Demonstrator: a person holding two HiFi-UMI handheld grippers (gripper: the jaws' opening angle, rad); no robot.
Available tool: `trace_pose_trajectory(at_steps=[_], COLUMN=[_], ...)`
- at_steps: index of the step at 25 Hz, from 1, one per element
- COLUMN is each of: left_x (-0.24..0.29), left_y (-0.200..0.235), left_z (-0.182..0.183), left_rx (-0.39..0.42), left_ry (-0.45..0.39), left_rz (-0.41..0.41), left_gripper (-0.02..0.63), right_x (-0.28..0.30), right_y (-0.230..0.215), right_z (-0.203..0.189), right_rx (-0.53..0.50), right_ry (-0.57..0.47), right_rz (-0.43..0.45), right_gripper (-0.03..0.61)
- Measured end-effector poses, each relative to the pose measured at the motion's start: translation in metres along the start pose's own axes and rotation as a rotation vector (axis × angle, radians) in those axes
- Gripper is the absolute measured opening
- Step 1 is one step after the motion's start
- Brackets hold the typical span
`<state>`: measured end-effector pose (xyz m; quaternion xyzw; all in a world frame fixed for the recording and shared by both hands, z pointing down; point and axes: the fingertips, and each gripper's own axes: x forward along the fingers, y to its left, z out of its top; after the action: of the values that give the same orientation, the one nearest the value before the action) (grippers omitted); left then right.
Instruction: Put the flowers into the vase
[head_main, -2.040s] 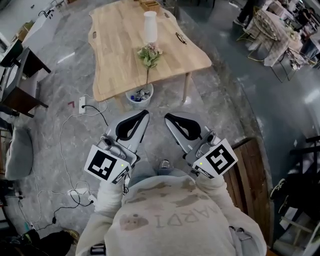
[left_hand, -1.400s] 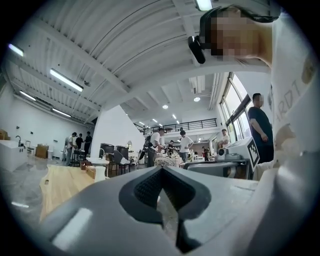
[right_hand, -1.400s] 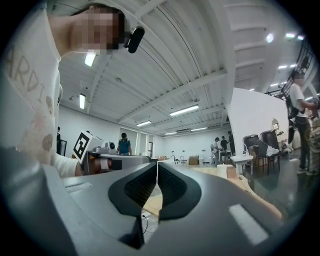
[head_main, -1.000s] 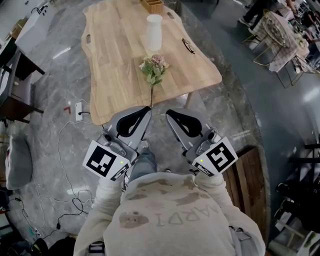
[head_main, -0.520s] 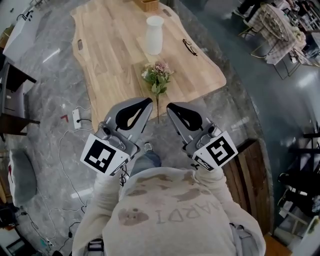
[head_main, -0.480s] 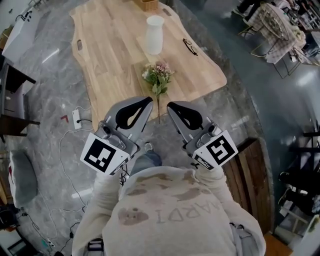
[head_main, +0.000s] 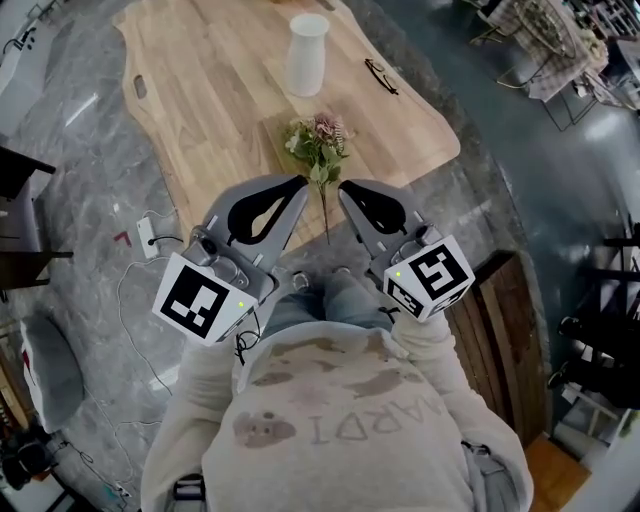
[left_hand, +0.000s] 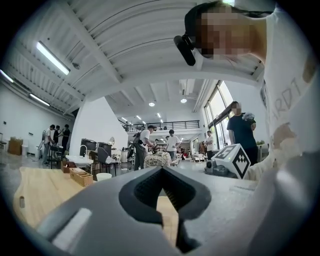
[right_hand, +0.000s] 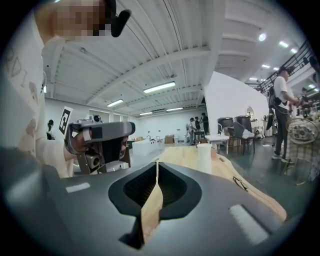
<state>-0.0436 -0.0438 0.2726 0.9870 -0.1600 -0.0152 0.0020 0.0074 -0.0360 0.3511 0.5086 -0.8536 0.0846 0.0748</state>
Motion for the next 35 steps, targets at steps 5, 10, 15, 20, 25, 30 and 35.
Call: trace_pose_trajectory(at_steps=[5,10,15,20,25,30,35], left_x=[0.009,0.017,0.023,0.027,0.028,0.027,0.025], left_y=[0.013,0.031,0.046,0.06,0.074,0.085,0.094], left_z=[-0.008,-0.01,-0.012,-0.019,-0.025,-0.029,-0.033], left_rx=[-0.028,-0.032,-0.042,-0.059,-0.075,-0.089,-0.098], left_ry=[0.005,0.004,0.007,0.012,0.014,0.018,0.02], left_rz=[-0.008,0.01,0.029,0.054,0.073,0.093,0.108], left_gripper=[0.0,0.0,0.0,0.0,0.0,0.0,0.0], right_x=[0.022,0.045,0.06,0.074,0.087,0.098,0.106], right_y=[-0.022,-0.046,-0.057,-0.061,-0.065,-0.068,-0.068], right_z=[-0.04,-0.091,-0.143,-0.185,-0.213,-0.228,-0.239], right_rx=[0.054,0.148,0.262,0.331,0.391,0.39,0.354], right_ry=[0.145,0.31,0.472,0.621,0.717,0.786,0.861], right_rz=[-0.044,-0.068,-0.082,-0.077,-0.082,-0.077,-0.087], right_gripper=[0.044,0.058,0.103,0.13,0.155,0.178,0.183])
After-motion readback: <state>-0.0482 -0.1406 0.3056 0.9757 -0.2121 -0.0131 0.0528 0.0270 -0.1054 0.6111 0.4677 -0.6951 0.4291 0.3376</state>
